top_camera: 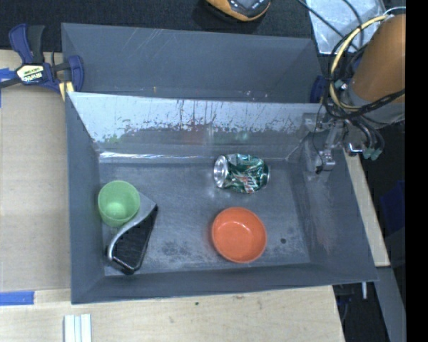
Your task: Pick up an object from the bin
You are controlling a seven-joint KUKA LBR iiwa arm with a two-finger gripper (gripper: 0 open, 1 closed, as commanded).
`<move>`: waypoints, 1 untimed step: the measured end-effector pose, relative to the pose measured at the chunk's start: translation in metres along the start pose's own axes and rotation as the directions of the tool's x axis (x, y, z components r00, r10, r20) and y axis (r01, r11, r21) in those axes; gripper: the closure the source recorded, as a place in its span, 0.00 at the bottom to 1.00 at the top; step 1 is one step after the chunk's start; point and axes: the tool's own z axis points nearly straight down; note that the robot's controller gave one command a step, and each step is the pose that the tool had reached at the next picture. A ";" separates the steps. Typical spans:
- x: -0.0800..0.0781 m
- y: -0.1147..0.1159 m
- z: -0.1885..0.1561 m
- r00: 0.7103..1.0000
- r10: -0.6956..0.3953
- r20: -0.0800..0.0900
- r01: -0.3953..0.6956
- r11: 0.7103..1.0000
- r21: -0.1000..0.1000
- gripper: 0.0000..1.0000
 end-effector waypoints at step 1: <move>-0.002 0.001 -0.006 1.000 -0.003 0.009 0.003 1.000 0.001 0.00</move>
Offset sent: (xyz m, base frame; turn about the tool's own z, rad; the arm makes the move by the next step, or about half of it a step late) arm -0.0227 0.0407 -0.1136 -0.2988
